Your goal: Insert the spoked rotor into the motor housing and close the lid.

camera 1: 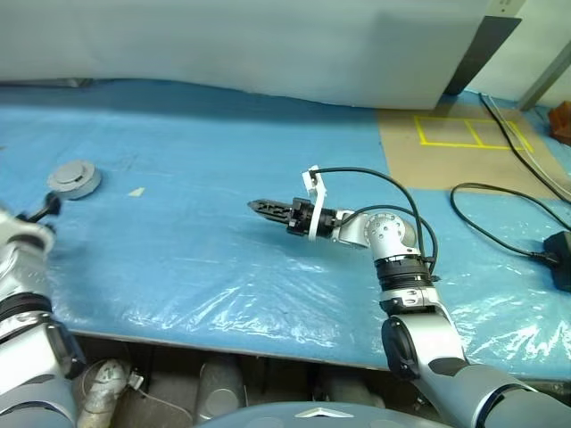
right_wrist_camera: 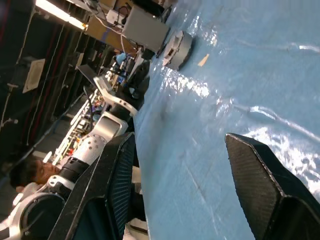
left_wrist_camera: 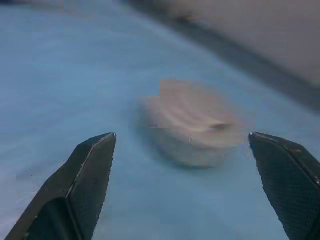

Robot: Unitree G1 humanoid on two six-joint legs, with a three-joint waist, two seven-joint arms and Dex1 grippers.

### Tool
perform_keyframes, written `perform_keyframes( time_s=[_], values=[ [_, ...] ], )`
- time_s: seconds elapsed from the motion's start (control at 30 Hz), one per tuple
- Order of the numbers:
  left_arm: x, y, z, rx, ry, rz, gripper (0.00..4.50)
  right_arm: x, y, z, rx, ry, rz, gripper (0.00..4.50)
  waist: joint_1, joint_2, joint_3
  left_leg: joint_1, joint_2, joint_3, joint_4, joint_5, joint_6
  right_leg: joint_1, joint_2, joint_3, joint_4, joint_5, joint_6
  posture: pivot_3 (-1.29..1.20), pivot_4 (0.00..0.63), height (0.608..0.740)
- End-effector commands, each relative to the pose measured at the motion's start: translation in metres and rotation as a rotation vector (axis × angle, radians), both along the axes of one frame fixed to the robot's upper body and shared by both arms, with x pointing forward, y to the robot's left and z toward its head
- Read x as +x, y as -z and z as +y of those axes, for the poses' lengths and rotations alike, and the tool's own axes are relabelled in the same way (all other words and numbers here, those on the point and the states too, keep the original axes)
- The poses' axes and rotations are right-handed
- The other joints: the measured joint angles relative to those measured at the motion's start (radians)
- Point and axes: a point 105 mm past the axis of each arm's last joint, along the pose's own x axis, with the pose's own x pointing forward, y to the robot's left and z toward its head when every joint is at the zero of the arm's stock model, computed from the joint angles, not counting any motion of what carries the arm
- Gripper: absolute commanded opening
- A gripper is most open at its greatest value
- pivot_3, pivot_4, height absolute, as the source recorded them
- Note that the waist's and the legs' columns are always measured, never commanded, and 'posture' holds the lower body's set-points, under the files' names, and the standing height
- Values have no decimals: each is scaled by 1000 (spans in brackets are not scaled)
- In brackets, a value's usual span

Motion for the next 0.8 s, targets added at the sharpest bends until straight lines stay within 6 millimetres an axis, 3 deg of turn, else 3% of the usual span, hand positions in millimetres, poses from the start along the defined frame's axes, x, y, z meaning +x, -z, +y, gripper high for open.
perform_keyframes(
  time_s=[0.03, 0.13, 0.2, 0.33, 0.43, 0.53, 0.7, 0.8],
  values=[
    [7, -46, -105, 92, 460, -126, 4478, -3, -21, -14, -23, 20, -200, 2999, -1, -1, 0, -1, 0, 0, 1, 0, 0, 0, 0, 0, 0, 0, 0, 0, 150, 740],
    [-5, -41, -166, 190, 707, -89, 4478, -4, -24, -27, -106, 66, -336, 2999, -17, -1, 1, -1, 1, 0, 0, 0, 0, -2, 2, 1, 0, 0, 0, 0, 150, 740],
    [-15, -26, -200, 256, 860, -37, 4478, -12, -25, -34, -147, 60, -411, 2999, -30, 0, 1, 0, 1, 0, -2, 0, 0, -3, 4, 1, 0, 0, 0, 0, 150, 740],
    [-35, 14, -241, 392, 1066, 56, 4478, 4, -19, -56, -282, 247, -526, 2999, -51, 1, 1, 3, 1, 1, -3, 0, 0, -3, 5, 3, 0, 0, 0, 0, 150, 740],
    [-44, 33, -259, 480, 1144, 65, 4478, 14, -8, -78, -427, 410, -607, 2999, -53, 1, 2, 2, 0, 1, -2, 0, 0, -3, 4, 6, 0, 0, 0, 0, 150, 740],
    [-41, 40, -265, 475, 1150, 65, 4478, 11, 5, -96, -505, 516, -620, 2999, -46, 2, 2, 2, 0, 1, -2, 0, 0, -2, 4, 6, 0, 0, 0, 0, 150, 740],
    [-36, 39, -271, 462, 1156, 50, 4478, -5, 13, -95, -507, 517, -595, 2999, -52, 4, 3, 3, 0, 1, -2, 0, 0, -2, 4, 7, 0, 0, 0, 0, 150, 740],
    [-31, 39, -273, 463, 1139, 49, 4478, -2, 14, -98, -513, 541, -590, 2999, -57, 4, 3, 5, 0, 1, -2, 0, 0, -1, 4, 8, 1, 0, 0, 0, 150, 740]
  ],
)
